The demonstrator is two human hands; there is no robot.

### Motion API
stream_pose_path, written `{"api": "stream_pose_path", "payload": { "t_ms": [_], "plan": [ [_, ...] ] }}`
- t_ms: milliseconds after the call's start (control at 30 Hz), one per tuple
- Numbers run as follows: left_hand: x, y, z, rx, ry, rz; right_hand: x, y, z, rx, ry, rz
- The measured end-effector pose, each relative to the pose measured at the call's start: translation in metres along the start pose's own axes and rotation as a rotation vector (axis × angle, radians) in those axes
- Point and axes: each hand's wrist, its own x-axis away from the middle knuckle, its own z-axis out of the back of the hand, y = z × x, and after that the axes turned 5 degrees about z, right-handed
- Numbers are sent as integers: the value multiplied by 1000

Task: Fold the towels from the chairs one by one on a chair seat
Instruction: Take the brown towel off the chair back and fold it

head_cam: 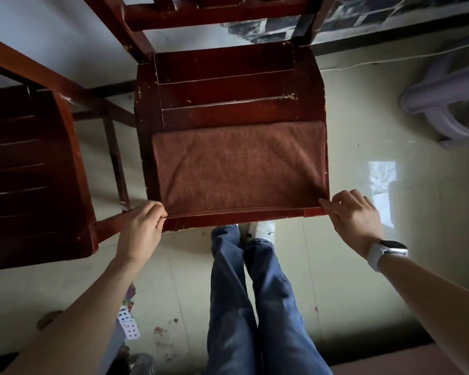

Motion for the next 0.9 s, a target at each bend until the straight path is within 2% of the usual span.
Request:
{"api": "stream_pose_path", "payload": {
  "t_ms": [167,333,500,700,900],
  "plan": [
    [6,-1,-2,-52,-42,-37,9,-1,-3,67,-23,68],
    [17,5,1,-173,-85,-81,21,-9,-1,142,-171,88],
    [16,26,3,-199,-68,-43,15,-29,5,81,-117,93],
    [-8,74,-21,-121,-101,-198,-19,-83,-21,-19,-151,200],
    [-25,76,-28,-55,-63,-275,-40,-92,-34,17,-136,242]
  ]
}}
